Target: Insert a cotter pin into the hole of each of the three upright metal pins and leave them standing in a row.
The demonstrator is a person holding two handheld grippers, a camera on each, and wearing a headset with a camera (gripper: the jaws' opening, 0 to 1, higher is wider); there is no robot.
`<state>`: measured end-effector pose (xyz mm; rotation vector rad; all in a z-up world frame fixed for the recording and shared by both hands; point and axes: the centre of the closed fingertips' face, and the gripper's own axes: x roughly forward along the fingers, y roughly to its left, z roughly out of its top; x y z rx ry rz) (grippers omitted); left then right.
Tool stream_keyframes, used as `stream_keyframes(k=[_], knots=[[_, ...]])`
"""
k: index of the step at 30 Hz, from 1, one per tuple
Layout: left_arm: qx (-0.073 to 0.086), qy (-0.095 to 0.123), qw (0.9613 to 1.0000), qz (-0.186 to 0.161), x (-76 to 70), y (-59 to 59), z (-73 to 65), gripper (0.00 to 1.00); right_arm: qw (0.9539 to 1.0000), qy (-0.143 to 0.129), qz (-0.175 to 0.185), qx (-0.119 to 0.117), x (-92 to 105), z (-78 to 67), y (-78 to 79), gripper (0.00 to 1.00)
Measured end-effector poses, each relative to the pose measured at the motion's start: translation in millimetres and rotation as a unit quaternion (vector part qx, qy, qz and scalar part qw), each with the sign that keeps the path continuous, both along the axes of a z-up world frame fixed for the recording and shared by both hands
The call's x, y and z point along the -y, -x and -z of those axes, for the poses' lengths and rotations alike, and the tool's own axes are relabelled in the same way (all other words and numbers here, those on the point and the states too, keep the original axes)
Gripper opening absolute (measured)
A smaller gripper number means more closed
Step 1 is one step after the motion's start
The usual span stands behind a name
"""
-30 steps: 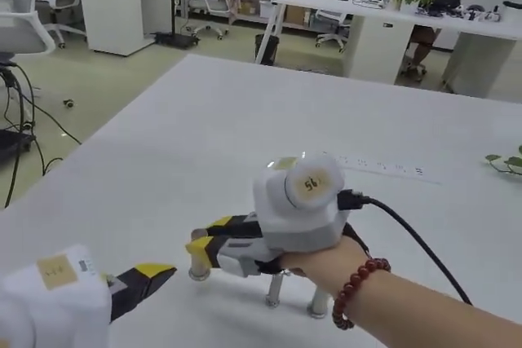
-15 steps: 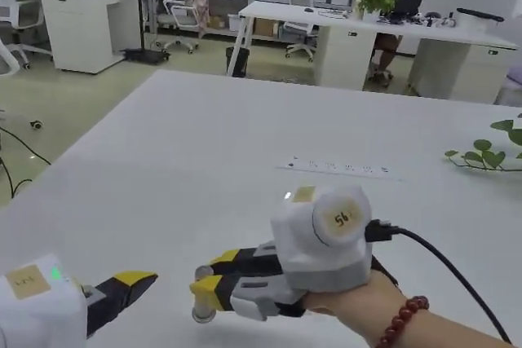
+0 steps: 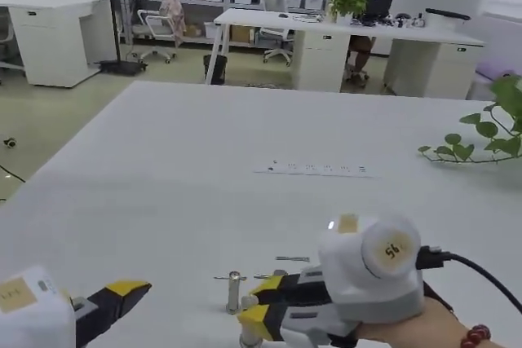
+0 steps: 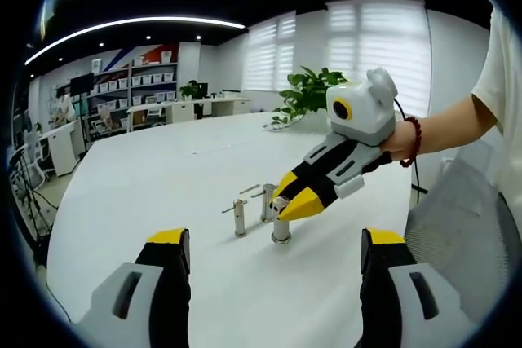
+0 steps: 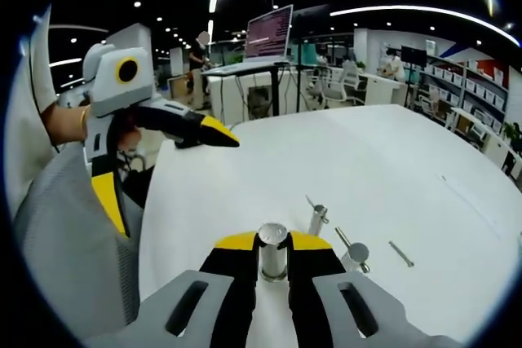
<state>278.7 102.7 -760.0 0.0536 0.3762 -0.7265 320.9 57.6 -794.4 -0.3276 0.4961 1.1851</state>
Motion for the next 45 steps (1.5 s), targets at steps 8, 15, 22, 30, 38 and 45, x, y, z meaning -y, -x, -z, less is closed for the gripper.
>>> stream_keyframes(k=[8,15,22,30,38,45], knots=[[0.000,-0.003,1.0000,0.005,3.7,2.8,-1.9,0.86,0.9999,0.006,0.004,0.010,16.7,6.2,0.7,0.13],[0.000,-0.006,1.0000,0.007,5.0,5.3,-2.9,0.86,0.9999,0.007,0.002,0.010,25.1,15.2,4.3,0.13],[-0.002,-0.006,1.0000,0.007,6.5,7.1,-1.5,0.86,0.9998,0.014,-0.005,0.015,29.8,22.6,7.6,0.13],[-0.005,-0.006,0.9999,0.007,6.8,8.0,0.9,0.85,1.0000,-0.007,-0.002,0.005,33.4,21.8,8.6,0.14],[-0.009,-0.006,0.9999,0.011,9.9,9.0,2.6,0.85,0.9998,-0.015,0.005,-0.010,36.5,29.0,8.0,0.17],[-0.008,-0.005,0.9999,0.012,11.6,8.3,2.8,0.85,0.9994,-0.028,0.008,-0.020,41.4,23.3,10.3,0.20]])
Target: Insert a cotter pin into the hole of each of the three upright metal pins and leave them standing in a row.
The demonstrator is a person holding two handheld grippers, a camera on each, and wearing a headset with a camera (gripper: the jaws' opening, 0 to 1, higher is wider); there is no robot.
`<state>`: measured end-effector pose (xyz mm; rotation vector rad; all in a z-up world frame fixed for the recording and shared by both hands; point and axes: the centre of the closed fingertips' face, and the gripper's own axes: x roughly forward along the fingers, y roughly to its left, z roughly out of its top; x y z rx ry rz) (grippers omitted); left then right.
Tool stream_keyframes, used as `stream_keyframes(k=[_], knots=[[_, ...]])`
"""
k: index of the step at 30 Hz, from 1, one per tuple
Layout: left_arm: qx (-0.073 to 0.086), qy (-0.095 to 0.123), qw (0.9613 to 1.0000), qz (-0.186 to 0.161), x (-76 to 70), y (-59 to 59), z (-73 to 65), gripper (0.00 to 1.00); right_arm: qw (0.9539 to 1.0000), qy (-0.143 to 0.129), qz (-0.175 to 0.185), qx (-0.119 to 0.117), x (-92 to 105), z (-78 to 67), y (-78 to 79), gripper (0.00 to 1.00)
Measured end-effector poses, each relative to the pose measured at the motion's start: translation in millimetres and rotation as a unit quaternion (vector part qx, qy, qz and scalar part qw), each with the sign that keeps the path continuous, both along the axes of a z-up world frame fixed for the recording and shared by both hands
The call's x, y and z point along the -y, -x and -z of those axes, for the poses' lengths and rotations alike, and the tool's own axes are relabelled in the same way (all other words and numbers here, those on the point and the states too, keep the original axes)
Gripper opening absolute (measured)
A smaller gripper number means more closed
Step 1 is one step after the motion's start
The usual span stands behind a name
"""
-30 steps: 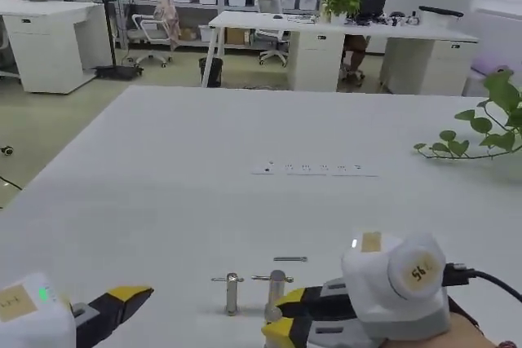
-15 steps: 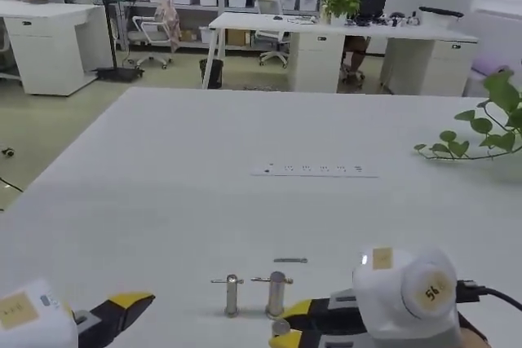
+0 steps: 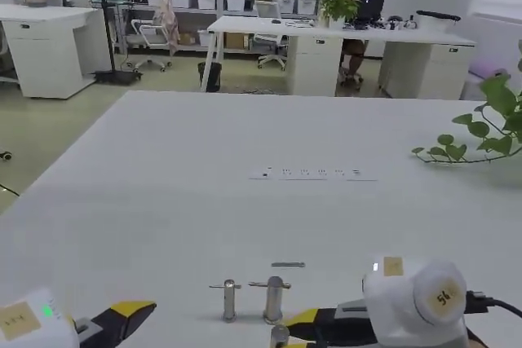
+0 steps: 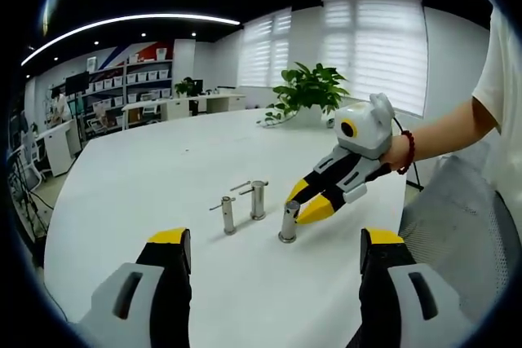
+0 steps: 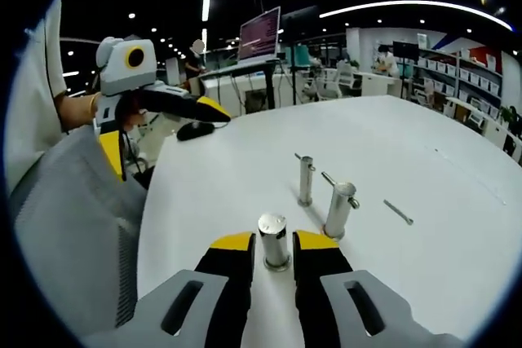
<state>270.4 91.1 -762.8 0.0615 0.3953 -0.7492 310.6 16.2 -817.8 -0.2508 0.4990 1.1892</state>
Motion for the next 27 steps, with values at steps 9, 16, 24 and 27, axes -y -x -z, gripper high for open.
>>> stream_keyframes(k=[9,16,24,27], knots=[[-0.005,0.007,1.0000,0.004,4.1,-0.6,1.6,0.86,0.9998,0.016,0.009,0.002,18.1,-5.6,-9.6,0.28],[0.001,0.013,0.9999,-0.003,3.7,-5.8,0.1,0.86,0.9990,0.040,0.018,0.008,35.0,-7.9,-30.8,0.28],[0.009,0.013,0.9999,0.002,3.6,-10.2,-1.3,0.87,0.9978,0.059,0.030,-0.001,41.8,-15.6,-66.0,0.29],[0.008,0.013,0.9999,0.000,2.5,-12.5,-0.2,0.87,0.9969,0.074,0.028,0.002,43.5,-13.6,-78.5,0.28]])
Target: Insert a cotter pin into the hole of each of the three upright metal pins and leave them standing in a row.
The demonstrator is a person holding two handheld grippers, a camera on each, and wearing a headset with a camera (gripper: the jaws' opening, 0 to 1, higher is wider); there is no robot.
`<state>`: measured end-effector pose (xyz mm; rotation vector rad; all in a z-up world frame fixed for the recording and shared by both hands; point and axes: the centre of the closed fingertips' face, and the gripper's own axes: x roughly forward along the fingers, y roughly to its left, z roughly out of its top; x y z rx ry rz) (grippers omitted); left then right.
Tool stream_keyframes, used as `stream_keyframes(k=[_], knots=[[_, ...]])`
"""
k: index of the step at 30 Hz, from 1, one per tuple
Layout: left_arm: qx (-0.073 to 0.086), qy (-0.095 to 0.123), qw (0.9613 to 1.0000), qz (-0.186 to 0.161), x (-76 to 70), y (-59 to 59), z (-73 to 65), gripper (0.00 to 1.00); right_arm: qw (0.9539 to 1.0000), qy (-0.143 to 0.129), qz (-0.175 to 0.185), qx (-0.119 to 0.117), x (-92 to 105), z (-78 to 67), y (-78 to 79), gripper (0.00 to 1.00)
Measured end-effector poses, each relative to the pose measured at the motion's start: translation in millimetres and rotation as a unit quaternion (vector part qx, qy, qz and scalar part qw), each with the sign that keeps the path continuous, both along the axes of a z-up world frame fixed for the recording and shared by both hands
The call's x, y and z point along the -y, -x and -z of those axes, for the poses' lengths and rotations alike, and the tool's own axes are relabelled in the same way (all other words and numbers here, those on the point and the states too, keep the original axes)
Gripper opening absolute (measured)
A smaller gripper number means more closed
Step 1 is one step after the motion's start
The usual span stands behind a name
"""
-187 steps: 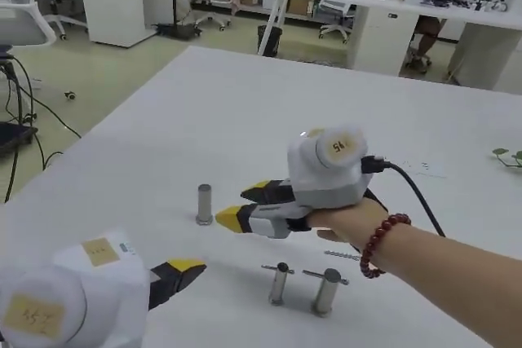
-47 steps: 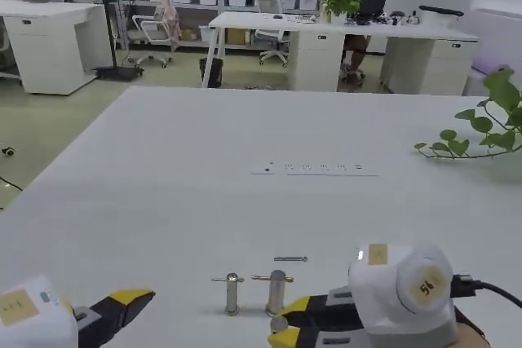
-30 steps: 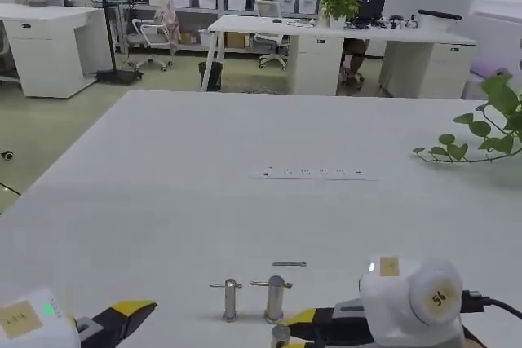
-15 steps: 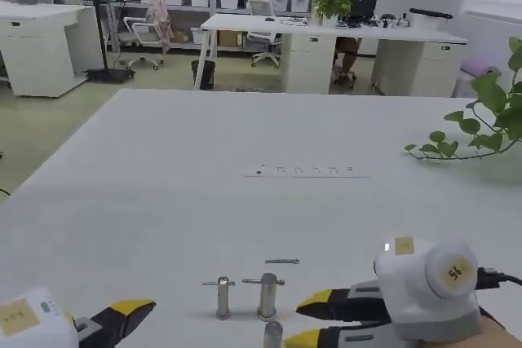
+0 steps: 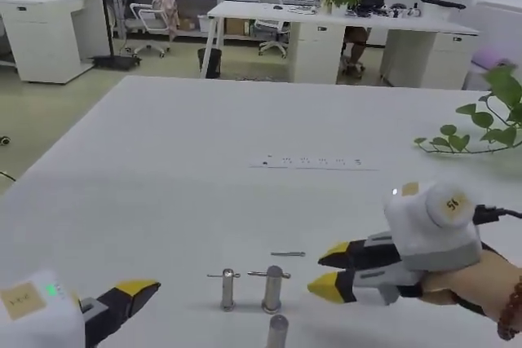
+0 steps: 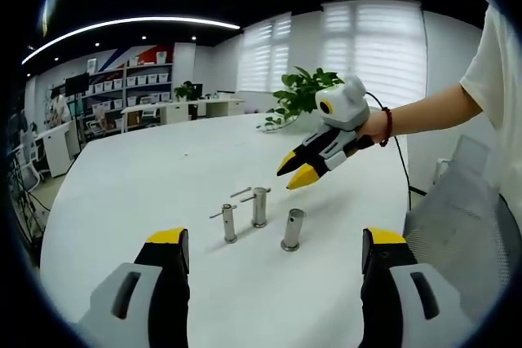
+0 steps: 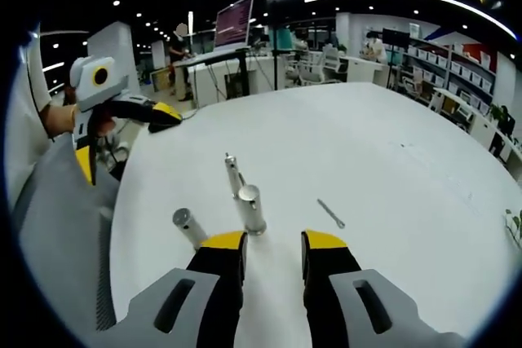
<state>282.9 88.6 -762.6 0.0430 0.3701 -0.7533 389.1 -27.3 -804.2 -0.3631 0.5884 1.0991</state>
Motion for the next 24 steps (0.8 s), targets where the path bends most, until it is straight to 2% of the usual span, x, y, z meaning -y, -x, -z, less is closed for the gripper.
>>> stream_keyframes(k=[12,24], knots=[[0.000,0.001,1.0000,-0.004,-0.9,-7.8,2.7,0.87,0.9991,0.040,0.004,-0.016,-1.8,22.5,-41.4,0.26],[-0.003,0.003,0.9999,0.014,7.4,-10.0,8.0,0.84,0.9958,0.087,0.001,-0.030,-3.4,48.4,-68.9,0.19]])
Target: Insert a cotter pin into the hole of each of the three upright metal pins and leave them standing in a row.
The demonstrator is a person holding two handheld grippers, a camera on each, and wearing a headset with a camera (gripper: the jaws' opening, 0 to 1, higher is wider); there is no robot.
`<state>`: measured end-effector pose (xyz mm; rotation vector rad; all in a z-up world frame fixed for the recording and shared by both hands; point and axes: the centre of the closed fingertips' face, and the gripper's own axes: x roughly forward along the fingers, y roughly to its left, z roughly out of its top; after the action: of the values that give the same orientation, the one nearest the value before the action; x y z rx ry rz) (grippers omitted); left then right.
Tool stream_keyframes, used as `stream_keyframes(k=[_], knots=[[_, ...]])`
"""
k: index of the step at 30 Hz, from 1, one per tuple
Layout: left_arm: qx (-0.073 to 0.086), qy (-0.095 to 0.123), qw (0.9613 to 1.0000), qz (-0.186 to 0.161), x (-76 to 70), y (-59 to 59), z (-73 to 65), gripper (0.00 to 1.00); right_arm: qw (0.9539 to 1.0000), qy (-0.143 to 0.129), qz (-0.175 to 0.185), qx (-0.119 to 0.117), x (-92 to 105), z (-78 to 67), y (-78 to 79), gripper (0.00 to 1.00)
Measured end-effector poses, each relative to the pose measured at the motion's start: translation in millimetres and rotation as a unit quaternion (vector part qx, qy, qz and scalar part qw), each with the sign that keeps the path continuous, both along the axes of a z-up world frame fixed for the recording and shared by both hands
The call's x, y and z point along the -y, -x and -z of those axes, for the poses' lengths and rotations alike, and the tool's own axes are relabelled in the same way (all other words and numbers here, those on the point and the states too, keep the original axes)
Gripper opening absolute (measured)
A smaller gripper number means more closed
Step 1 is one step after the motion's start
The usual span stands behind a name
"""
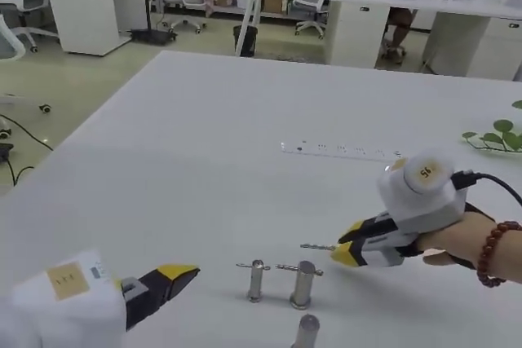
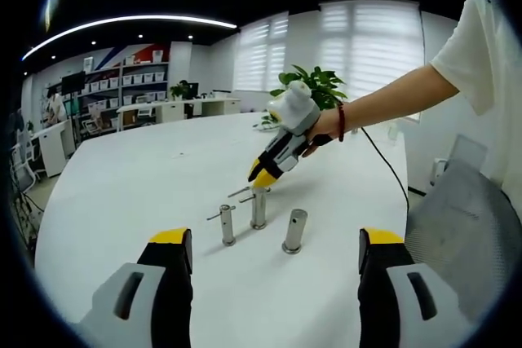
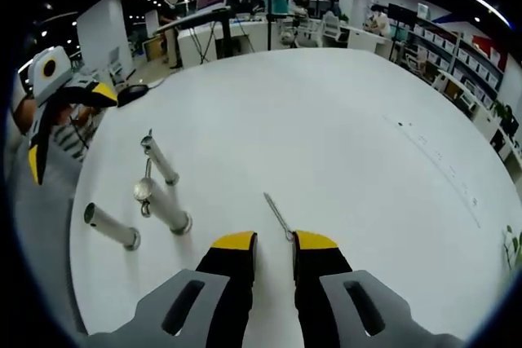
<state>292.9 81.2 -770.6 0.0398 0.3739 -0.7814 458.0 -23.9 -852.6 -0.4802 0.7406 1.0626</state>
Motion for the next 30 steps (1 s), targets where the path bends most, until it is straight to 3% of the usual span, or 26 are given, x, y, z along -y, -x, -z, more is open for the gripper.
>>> stream_keyframes(k=[13,17,24,29,30], knots=[[-0.009,0.003,1.0000,-0.001,-0.8,-1.6,5.3,0.82,0.9998,0.016,-0.006,-0.009,-4.5,13.4,-12.9,0.16],[-0.012,0.005,0.9999,0.004,2.7,0.0,6.7,0.81,0.9992,0.037,-0.018,-0.004,-2.9,12.4,-14.3,0.10],[-0.016,0.002,0.9998,0.015,6.8,2.8,8.3,0.81,0.9961,0.074,-0.047,-0.003,-2.8,13.8,-12.7,0.08],[-0.017,0.001,0.9997,0.018,6.7,4.3,8.5,0.80,0.9879,0.117,-0.101,0.019,-4.6,13.3,-8.4,0.04],[-0.017,0.000,0.9997,0.018,6.5,4.3,8.5,0.80,0.9832,0.135,-0.118,0.034,-4.5,13.1,-9.1,0.04]])
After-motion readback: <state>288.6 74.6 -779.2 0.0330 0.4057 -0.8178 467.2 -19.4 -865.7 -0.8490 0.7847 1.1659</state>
